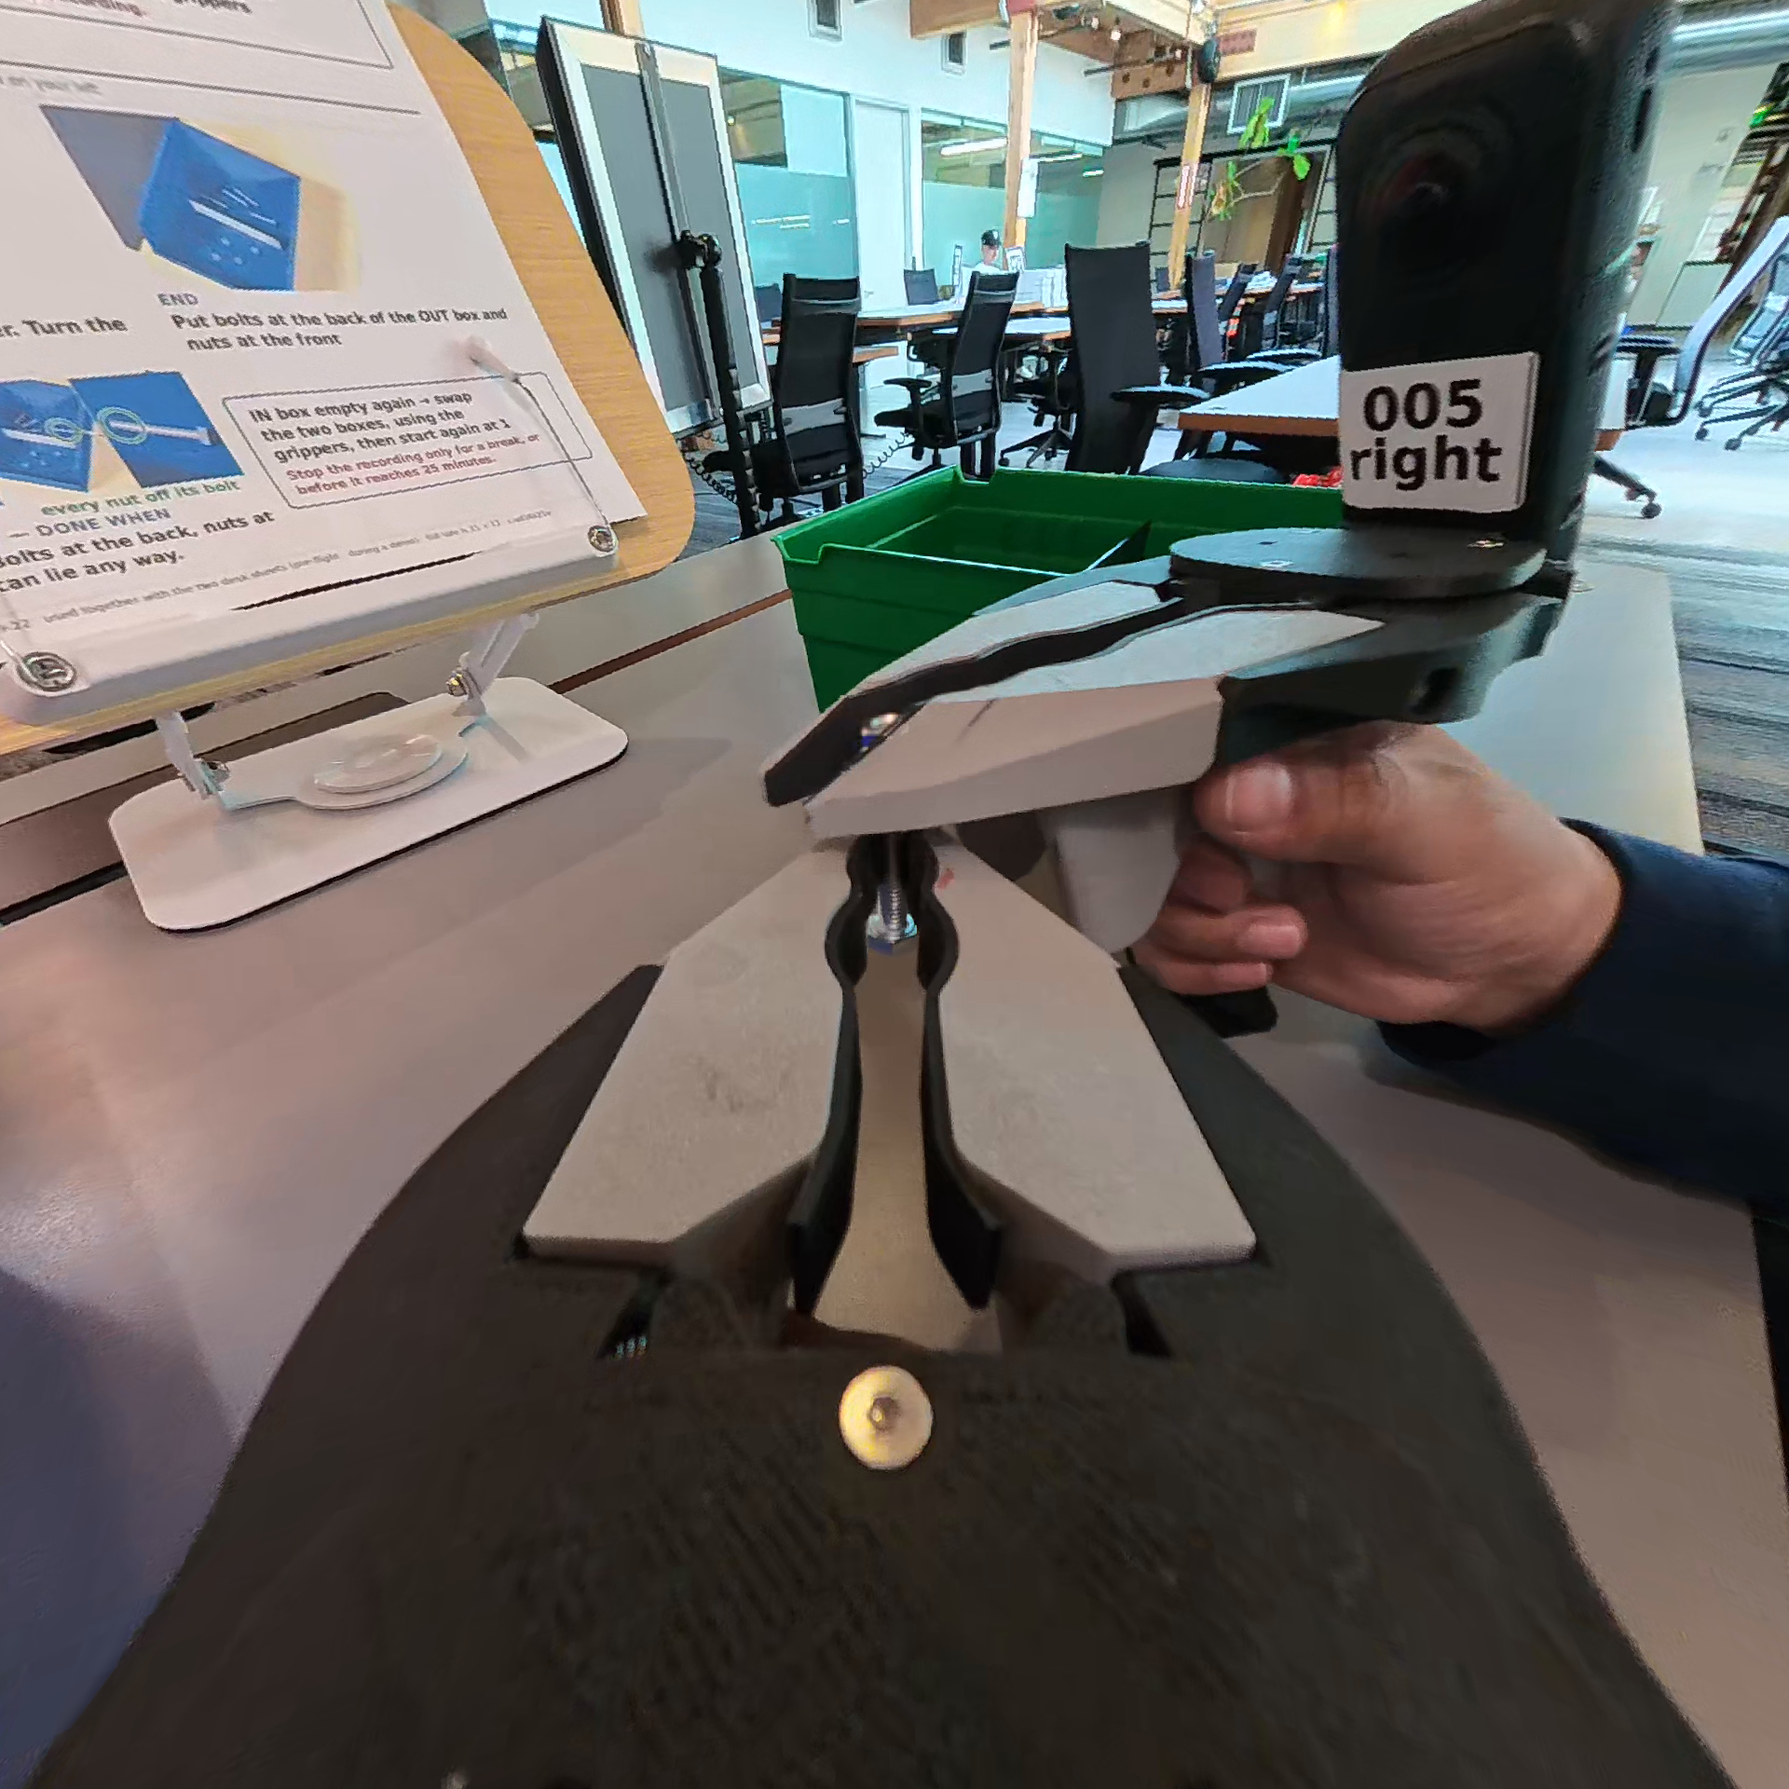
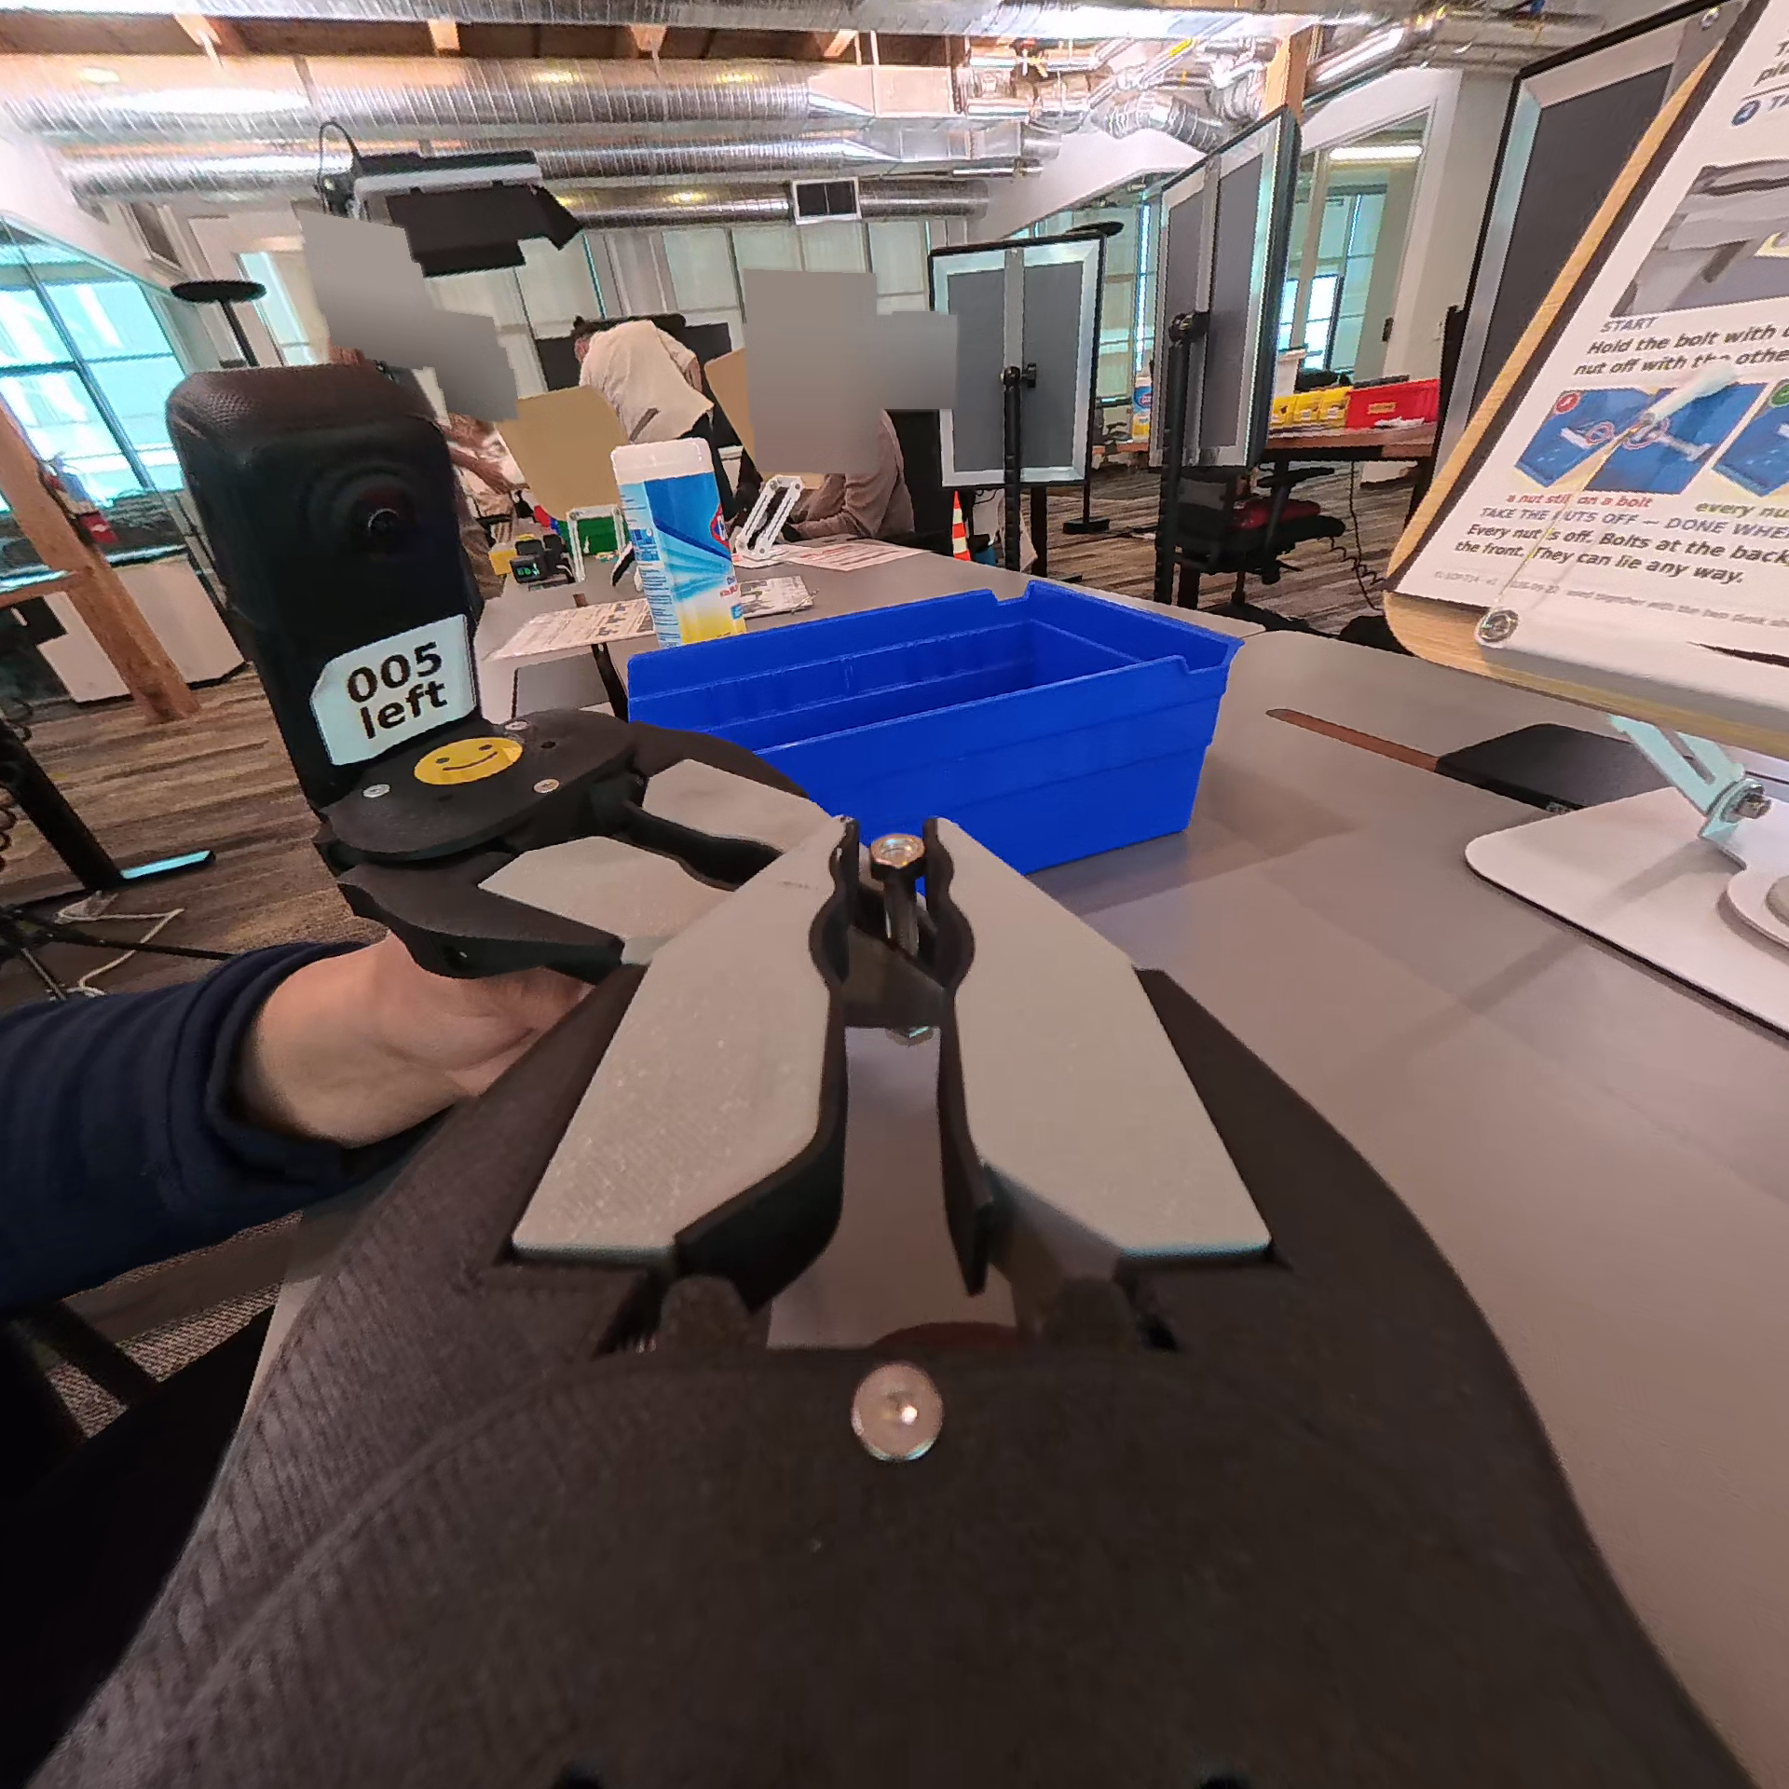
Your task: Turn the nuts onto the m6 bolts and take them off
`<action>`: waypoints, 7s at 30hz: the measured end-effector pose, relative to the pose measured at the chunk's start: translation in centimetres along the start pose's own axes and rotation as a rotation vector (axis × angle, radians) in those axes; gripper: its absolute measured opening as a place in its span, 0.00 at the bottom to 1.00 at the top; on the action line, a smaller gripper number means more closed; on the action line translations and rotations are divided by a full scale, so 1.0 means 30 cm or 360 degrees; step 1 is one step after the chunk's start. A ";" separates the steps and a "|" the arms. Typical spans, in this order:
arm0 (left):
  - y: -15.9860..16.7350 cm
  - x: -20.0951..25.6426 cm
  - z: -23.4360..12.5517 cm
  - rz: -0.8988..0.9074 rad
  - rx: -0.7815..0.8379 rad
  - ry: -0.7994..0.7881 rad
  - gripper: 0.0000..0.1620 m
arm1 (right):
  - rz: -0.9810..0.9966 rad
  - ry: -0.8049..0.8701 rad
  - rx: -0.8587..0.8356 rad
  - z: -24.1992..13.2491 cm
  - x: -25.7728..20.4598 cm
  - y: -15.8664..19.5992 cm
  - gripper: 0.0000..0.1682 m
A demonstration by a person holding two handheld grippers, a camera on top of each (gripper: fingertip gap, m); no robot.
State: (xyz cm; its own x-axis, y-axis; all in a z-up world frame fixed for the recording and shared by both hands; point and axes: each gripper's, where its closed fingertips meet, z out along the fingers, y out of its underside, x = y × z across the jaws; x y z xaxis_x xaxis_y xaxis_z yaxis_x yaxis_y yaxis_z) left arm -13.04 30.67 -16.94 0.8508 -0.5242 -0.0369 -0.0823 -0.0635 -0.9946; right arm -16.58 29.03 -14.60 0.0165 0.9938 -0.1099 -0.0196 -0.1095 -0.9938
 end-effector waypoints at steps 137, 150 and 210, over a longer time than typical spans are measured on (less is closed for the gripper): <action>0.049 0.078 0.038 0.0054 -0.0110 0.0093 0.18 | -0.0244 0.0954 -0.0293 -0.432 0.326 -0.218 0.01; 0.083 0.070 0.049 0.0057 -0.0200 0.0069 0.18 | -0.0272 0.1045 -0.0458 -0.475 0.446 -0.246 0.18; 0.090 -0.551 -0.533 -0.0150 -0.1149 -0.0150 0.27 | -0.0352 0.0169 -0.0384 -0.097 -0.049 0.151 0.17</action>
State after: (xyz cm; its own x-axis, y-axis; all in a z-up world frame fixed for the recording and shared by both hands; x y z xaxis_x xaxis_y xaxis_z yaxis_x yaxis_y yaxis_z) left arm -35.62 25.58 -17.46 0.9096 -0.4155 0.0052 -0.3000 -0.6654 -0.6836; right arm -13.77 27.02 -19.00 0.0981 0.9879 0.1201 0.2330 0.0945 -0.9679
